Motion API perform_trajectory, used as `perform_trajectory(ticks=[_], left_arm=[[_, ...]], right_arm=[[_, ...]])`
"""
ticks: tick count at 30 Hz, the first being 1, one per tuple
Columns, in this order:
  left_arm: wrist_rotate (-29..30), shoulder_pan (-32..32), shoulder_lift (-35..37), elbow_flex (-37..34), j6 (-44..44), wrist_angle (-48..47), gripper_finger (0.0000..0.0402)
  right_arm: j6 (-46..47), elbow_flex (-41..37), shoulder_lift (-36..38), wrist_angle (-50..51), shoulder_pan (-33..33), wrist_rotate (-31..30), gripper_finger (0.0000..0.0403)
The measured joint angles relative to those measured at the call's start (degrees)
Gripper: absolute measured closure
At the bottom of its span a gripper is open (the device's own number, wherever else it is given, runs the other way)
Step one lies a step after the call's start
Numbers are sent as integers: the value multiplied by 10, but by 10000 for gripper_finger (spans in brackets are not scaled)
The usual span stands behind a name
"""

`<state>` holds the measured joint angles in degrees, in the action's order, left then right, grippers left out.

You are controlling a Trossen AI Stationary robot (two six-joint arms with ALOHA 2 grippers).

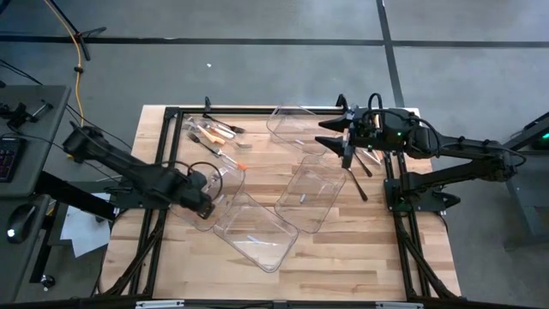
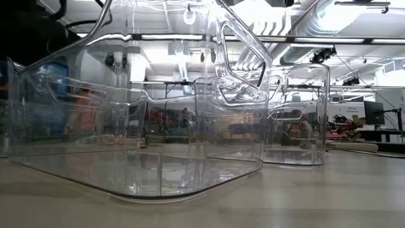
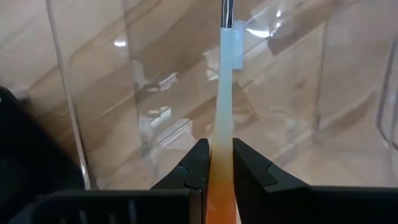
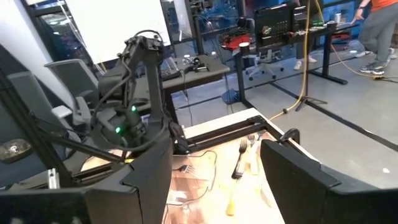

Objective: Sort silverware by color (type)
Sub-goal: Put the orange fork into the middle left transparent bin

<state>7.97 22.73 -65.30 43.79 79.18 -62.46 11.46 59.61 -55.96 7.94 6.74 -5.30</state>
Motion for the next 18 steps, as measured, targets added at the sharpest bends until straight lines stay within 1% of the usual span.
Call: perform_trajectory(ticks=[3,9,14,18], left_arm=[[0,-13,-13,0,-8,2,368],[-3,-40,-37,0,-20,14,367],[-24,-60,-63,0,-57,26,367],[-28,-70,-86,0,-79,27,367]], right_arm=[[0,0,0,0,0,-10,174],[0,0,0,0,0,-11,174],[0,0,0,0,0,-11,174],[0,0,0,2,0,-11,174]])
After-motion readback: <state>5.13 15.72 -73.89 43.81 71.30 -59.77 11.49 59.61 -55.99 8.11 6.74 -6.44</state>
